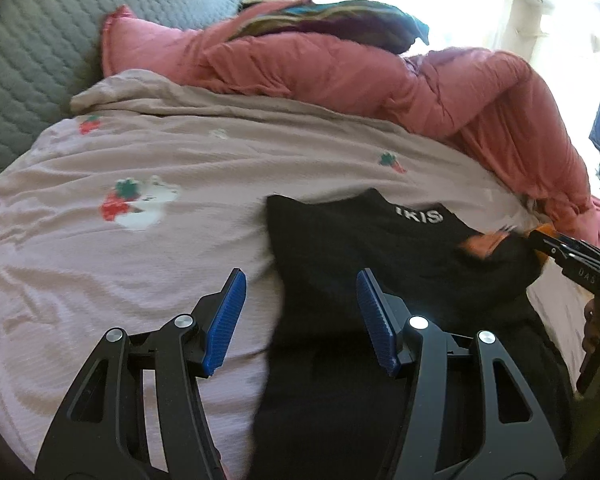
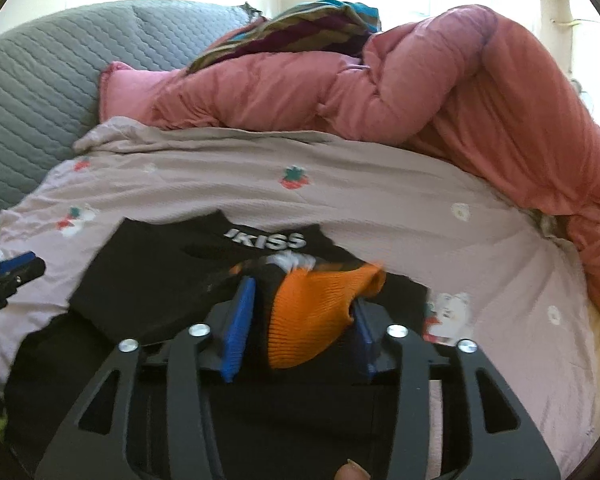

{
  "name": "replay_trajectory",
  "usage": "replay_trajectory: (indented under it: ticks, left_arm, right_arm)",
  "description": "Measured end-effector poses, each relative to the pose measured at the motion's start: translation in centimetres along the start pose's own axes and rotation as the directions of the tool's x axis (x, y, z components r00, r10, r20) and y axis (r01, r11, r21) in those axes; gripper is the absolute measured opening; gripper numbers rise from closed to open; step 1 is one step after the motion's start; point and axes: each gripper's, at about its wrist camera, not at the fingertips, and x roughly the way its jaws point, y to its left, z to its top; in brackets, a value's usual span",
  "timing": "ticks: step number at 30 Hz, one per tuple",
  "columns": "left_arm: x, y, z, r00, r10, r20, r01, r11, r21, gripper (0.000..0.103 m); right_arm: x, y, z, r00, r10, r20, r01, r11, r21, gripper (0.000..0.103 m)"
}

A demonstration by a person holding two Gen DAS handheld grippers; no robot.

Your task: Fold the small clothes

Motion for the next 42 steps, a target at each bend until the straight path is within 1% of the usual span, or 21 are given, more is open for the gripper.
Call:
replay_trajectory:
  ticks: [1, 6, 10, 12, 14, 16, 19, 22, 25, 26, 27, 28, 30, 32, 33, 34, 35, 37, 38, 40, 42]
  left_arm:
    - [0.5, -0.6, 0.3, 1.000, -0.015, -0.014, 0.015, 1.000, 0.005, 0.050]
    - [2.4, -2.8, 1.1, 0.998, -0.029, -0.061, 0.032, 0.999, 0.042, 0.050]
    - [4.8, -4.4, 1.2, 0.992, -0.034, -0.118, 0.044, 0.996, 0.077, 0.050]
    - [6.0, -4.8, 0.9, 0.988, -0.045, -0.147, 0.060, 0.994, 0.093, 0.050]
    - [7.2, -4.9, 0.2, 0.983, -0.033, -0.178, 0.056, 0.991, 0.125, 0.050]
    - [8.2, -4.6, -0.7, 0.977, -0.031, -0.211, 0.060, 0.989, 0.134, 0.049]
    - [8.4, -4.1, -1.5, 0.977, -0.042, -0.208, 0.070, 0.989, 0.130, 0.050]
    - [8.2, -4.0, -1.6, 0.978, -0.047, -0.204, 0.075, 0.989, 0.129, 0.050]
    - [8.0, -3.9, -1.7, 0.979, -0.052, -0.198, 0.078, 0.989, 0.125, 0.050]
    - [8.0, -3.8, -1.7, 0.979, -0.054, -0.196, 0.079, 0.989, 0.124, 0.050]
    - [8.0, -3.8, -1.7, 0.979, -0.056, -0.195, 0.081, 0.989, 0.123, 0.050]
    - [7.9, -3.7, -1.7, 0.979, -0.060, -0.194, 0.084, 0.989, 0.119, 0.050]
    - [7.7, -3.6, -1.7, 0.979, -0.064, -0.193, 0.088, 0.990, 0.114, 0.050]
    - [7.6, -3.6, -1.7, 0.979, -0.066, -0.193, 0.089, 0.989, 0.115, 0.050]
    - [7.6, -3.6, -1.7, 0.979, -0.064, -0.192, 0.088, 0.989, 0.116, 0.050]
    - [7.6, -3.7, -1.7, 0.980, -0.062, -0.191, 0.086, 0.989, 0.119, 0.050]
    - [7.6, -3.7, -1.8, 0.980, -0.061, -0.190, 0.085, 0.989, 0.122, 0.050]
    - [7.6, -3.8, -1.8, 0.980, -0.057, -0.190, 0.082, 0.989, 0.127, 0.050]
    - [7.6, -3.9, -1.8, 0.980, -0.056, -0.190, 0.081, 0.988, 0.128, 0.050]
    - [7.7, -3.8, -1.8, 0.980, -0.059, -0.191, 0.084, 0.989, 0.125, 0.050]
    - [7.7, -3.8, -1.8, 0.979, -0.063, -0.193, 0.087, 0.989, 0.122, 0.050]
  right_arm:
    - [-0.1, -0.7, -0.3, 1.000, -0.006, -0.001, 0.006, 1.000, 0.017, 0.047]
    - [0.0, -3.3, -1.4, 0.999, -0.029, -0.033, 0.033, 0.994, 0.101, 0.047]
    - [0.4, -5.2, -2.7, 0.997, -0.008, -0.075, 0.021, 0.984, 0.178, 0.047]
    - [0.7, -5.6, -3.1, 0.995, 0.011, -0.097, 0.009, 0.979, 0.203, 0.047]
    - [1.4, -5.9, -3.4, 0.991, 0.052, -0.124, -0.021, 0.971, 0.237, 0.047]
    - [2.3, -6.2, -3.7, 0.984, 0.094, -0.150, -0.048, 0.958, 0.284, 0.047]
    - [3.8, -6.2, -3.9, 0.972, 0.152, -0.179, -0.082, 0.934, 0.346, 0.047]
    - [5.3, -6.3, -4.2, 0.962, 0.151, -0.229, -0.056, 0.925, 0.375, 0.047]
    - [6.6, -6.5, -4.7, 0.946, 0.196, -0.259, -0.074, 0.906, 0.416, 0.046]
    - [6.8, -6.3, -4.7, 0.943, 0.205, -0.261, -0.083, 0.907, 0.414, 0.040]
    - [6.8, -6.0, -4.7, 0.941, 0.219, -0.259, -0.099, 0.907, 0.408, 0.027]
    - [6.5, -5.6, -4.5, 0.939, 0.243, -0.244, -0.132, 0.908, 0.398, 0.020]
    - [5.5, -5.1, -3.9, 0.951, 0.229, -0.206, -0.145, 0.923, 0.355, 0.011]
    - [4.0, -4.7, -3.0, 0.970, 0.196, -0.145, -0.144, 0.941, 0.306, 0.010]
    - [3.6, -4.5, -2.6, 0.977, 0.165, -0.133, -0.123, 0.952, 0.280, 0.010]
    - [3.1, -4.2, -2.2, 0.986, 0.113, -0.123, -0.081, 0.969, 0.235, 0.010]
    - [3.0, -3.8, -2.0, 0.990, 0.074, -0.123, -0.049, 0.979, 0.198, 0.010]
    - [3.6, -2.9, -1.9, 0.989, 0.003, -0.146, 0.014, 0.993, 0.116, 0.010]
    - [4.2, -2.6, -2.1, 0.986, -0.018, -0.166, 0.033, 0.995, 0.090, 0.010]
    - [5.7, -2.2, -3.0, 0.974, -0.053, -0.221, 0.067, 0.996, 0.056, 0.011]
    - [6.4, -2.2, -3.7, 0.966, -0.079, -0.245, 0.093, 0.994, 0.048, 0.015]
